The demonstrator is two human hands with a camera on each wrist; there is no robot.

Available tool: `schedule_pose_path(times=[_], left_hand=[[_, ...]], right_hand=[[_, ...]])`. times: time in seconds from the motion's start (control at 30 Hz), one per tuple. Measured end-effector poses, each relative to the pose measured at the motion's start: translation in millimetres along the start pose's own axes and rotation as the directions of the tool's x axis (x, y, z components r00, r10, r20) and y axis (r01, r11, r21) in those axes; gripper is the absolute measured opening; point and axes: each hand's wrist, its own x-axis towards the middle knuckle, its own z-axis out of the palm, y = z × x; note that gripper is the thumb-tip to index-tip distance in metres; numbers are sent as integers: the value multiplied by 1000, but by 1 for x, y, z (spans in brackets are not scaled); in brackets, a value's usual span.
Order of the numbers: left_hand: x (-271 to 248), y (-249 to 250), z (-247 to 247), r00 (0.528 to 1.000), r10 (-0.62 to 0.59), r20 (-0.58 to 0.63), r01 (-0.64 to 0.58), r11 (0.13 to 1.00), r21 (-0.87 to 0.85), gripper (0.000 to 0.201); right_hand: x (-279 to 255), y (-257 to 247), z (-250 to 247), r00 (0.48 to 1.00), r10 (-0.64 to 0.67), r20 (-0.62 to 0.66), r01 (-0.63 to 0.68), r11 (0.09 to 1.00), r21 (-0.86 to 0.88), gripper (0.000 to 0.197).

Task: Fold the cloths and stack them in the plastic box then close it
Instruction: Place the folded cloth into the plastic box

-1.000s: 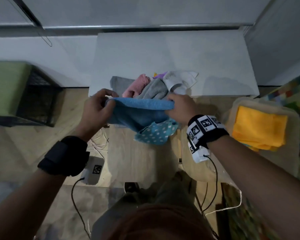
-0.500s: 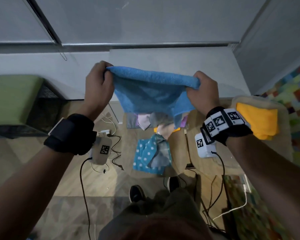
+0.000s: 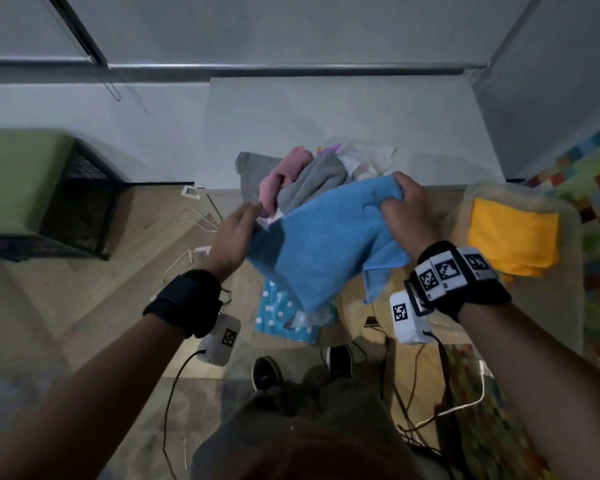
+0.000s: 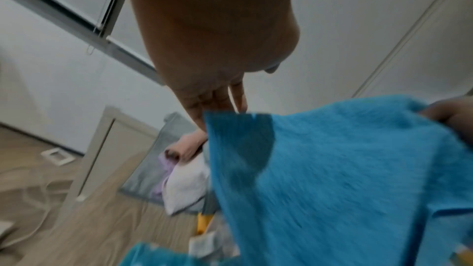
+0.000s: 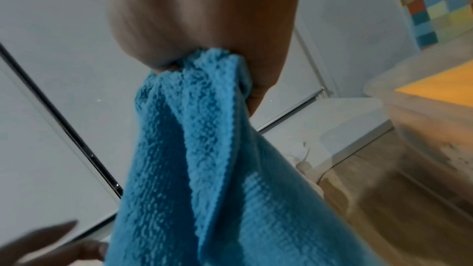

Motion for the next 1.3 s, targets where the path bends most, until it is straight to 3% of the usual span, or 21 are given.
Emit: schedule_pose_path(times=[0.1,0.13,0.2,0.33,0.47,0.53,0.6,0.63,0.67,0.8,0.9,1.07,1.13,1.2,1.27,1.3], left_hand=[[18,-54,31,976,-189,108,162,961,224,37],[22,-72,44,953,-255,163,186,919,347,33],[27,-106,67,900,-351,258,173,832,526,47],[28,-142,101,893,-288,345,48,824,564,64],[28,-159,123,900,-371,226,54,611,789,75],[29,-166,123,884,-343,317,-45,613,789,66],[32,-156,118,850,-318,421,-50,745,665,54],[35,-142,114,856,-301,420,-28,784,620,38],[43,-128,111,874,-272,403,-23,804,594,22],[84,-58,87,942,-33,333,-154,841,518,26],[115,-7,76,975,90,202,-182,848,498,23],[145,52,70,974,207,96,-228,875,428,25],[150,58,69,963,246,111,-270,865,424,40],[148,58,68,927,342,153,-372,792,485,50],[142,58,65,864,406,297,-499,769,400,58],[135,60,63,836,369,405,-509,798,323,64]], right_hand=[[-3,12,-3,998,35,43,-34,999,-22,14],[-3,17,-4,997,55,47,-54,998,-30,16],[-3,26,-8,995,97,31,-96,994,-46,22],[-4,38,-20,995,97,-1,-97,995,-15,29],[0,47,-31,998,39,55,-37,999,-30,28],[5,49,-33,997,37,73,-35,999,-30,25],[12,49,-33,994,49,101,-48,999,-20,25],[17,49,-34,990,64,128,-62,998,-20,25],[21,49,-34,984,72,162,-68,997,-29,24],[41,44,-24,942,130,308,-106,990,-93,23],[52,36,-8,914,142,381,-106,988,-114,18],[59,14,14,878,128,461,-77,989,-126,23],[60,6,15,882,95,461,-58,994,-94,27],[60,1,13,901,50,430,-25,998,-63,23],[62,-2,10,911,32,411,-18,999,-38,21],[63,-4,8,906,43,421,-43,999,-8,19]])
